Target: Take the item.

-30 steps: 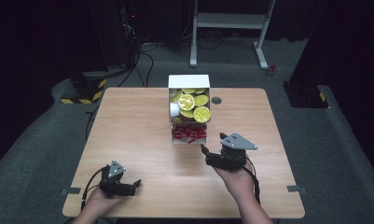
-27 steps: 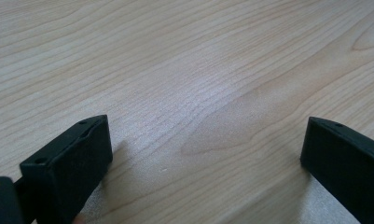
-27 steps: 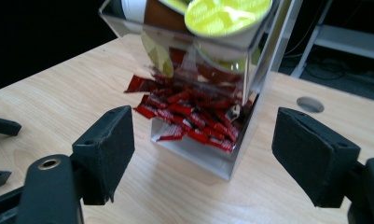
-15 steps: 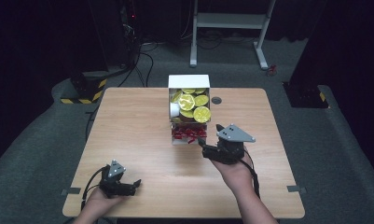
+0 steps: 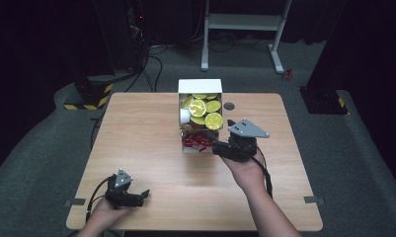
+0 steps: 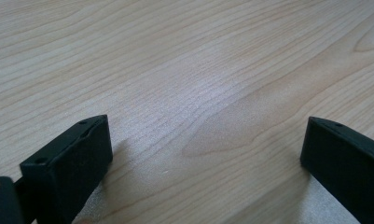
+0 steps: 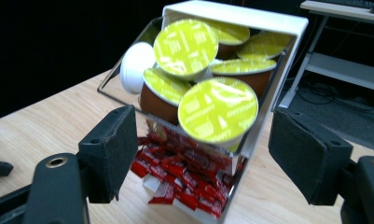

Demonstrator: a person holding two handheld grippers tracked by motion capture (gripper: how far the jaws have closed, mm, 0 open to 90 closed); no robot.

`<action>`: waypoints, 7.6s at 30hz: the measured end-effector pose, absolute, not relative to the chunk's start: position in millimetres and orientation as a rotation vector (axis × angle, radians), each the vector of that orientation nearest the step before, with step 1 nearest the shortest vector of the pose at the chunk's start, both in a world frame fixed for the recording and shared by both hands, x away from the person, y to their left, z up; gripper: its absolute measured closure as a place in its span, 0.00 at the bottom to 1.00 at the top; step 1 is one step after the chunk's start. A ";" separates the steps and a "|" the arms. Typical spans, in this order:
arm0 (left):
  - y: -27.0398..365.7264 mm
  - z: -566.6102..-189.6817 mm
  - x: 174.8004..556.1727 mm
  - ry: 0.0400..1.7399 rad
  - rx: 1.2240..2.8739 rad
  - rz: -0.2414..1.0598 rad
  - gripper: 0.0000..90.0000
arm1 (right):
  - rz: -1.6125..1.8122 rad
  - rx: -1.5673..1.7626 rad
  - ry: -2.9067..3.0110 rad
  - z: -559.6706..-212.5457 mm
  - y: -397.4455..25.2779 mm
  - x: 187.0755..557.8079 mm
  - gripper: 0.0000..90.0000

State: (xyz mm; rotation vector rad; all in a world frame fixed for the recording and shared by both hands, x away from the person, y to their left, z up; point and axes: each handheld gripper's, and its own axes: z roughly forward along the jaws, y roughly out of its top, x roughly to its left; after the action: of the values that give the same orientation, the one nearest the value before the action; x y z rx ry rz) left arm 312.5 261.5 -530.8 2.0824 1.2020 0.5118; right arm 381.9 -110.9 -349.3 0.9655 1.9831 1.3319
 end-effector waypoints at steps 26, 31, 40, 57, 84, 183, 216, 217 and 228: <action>262.5 -530.7 312.8 1.191 2.091 0.516 0.03 | 1.266 0.931 2.006 -323.4 -62.2 433.4 0.23; 262.5 -530.6 312.8 1.191 2.092 0.516 0.03 | 1.239 0.943 2.012 -324.2 -54.0 439.3 0.19; 262.5 -530.6 312.7 1.191 2.092 0.515 0.03 | 1.202 0.962 2.034 -327.1 -41.5 447.0 0.19; 262.5 -530.7 312.7 1.189 2.092 0.514 0.03 | 1.144 0.972 2.078 -332.0 -37.6 457.2 0.35; 262.4 -530.7 312.7 1.189 2.093 0.515 0.03 | 1.314 0.890 2.044 -314.0 -51.4 419.3 0.42; 261.9 -531.0 313.4 1.186 2.084 0.504 0.03 | 1.217 1.157 1.998 -459.4 -177.1 372.9 0.42; 262.3 -530.9 313.2 1.184 2.086 0.507 0.03 | 0.967 1.398 1.965 -507.4 -223.0 400.8 0.42; 262.2 -530.9 313.2 1.185 2.086 0.508 0.03 | 0.964 1.397 1.966 -508.3 -223.3 400.9 0.42; 262.2 -530.9 313.2 1.185 2.086 0.507 0.03 | 0.944 1.419 1.965 -513.7 -223.1 400.9 0.42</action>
State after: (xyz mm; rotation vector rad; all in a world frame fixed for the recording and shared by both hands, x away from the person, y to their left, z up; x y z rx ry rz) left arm 313.2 262.2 -530.9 2.0861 1.1847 0.5074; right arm 400.9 -223.1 -513.7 1.4194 1.9645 0.9442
